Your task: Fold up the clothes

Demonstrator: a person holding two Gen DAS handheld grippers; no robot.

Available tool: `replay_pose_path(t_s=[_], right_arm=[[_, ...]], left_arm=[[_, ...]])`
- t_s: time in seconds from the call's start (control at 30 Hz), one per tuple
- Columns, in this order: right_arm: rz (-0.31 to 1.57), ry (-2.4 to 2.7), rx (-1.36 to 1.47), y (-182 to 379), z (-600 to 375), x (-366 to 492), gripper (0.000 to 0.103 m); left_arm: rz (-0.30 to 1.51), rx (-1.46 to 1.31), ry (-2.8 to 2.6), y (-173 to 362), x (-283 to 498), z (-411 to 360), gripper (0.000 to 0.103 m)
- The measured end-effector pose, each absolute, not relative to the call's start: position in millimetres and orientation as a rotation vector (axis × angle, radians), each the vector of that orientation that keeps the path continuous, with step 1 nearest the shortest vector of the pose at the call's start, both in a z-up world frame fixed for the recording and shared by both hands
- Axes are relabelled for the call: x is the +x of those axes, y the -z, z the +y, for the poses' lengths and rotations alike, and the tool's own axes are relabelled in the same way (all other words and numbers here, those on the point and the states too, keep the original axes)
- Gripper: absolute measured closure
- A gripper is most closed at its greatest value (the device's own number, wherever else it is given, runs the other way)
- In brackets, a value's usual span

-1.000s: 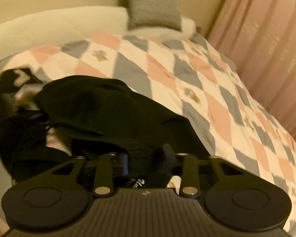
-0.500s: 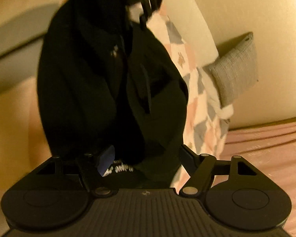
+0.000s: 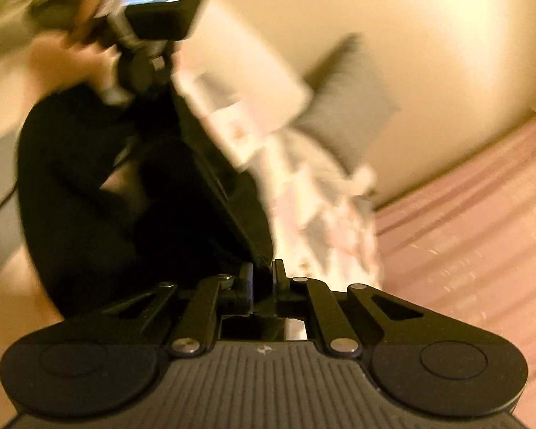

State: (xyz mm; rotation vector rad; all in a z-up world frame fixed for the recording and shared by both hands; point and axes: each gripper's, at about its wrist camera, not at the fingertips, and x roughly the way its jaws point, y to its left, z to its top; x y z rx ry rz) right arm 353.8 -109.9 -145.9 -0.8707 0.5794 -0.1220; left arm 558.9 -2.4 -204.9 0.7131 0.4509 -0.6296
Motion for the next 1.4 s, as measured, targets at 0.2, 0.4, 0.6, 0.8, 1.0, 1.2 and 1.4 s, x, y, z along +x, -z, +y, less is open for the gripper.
replay_pose_path(t_s=[0.2, 0.4, 0.6, 0.8, 1.0, 1.2, 1.4], right_arm=[[0.397, 0.298, -0.753, 55, -129, 314, 0.099], [0.271, 0.378, -0.647, -23, -132, 225, 0.099], [0.310, 0.429, -0.628, -39, -120, 112, 0.103], [0.422, 0.431, -0.553, -34, -113, 37, 0.103], [0.378, 0.400, -0.418, -51, -59, 2, 0.103], [0.337, 0.475, -0.147, -74, -45, -13, 0.103], [0.354, 0.659, 0.193, -55, -91, -101, 0.103]], left_arm=[[0.284, 0.572, 0.618, 94, 515, -3, 0.099], [0.199, 0.579, 0.596, 30, 437, -6, 0.094], [0.430, 0.445, 0.612, 53, 343, 9, 0.090], [0.469, 0.415, 0.634, 55, 277, 12, 0.094], [0.382, 0.362, 0.640, -1, 300, 25, 0.095], [0.158, 0.543, 0.746, -82, 307, -21, 0.094], [-0.013, 0.689, 1.003, -106, 208, -144, 0.094]])
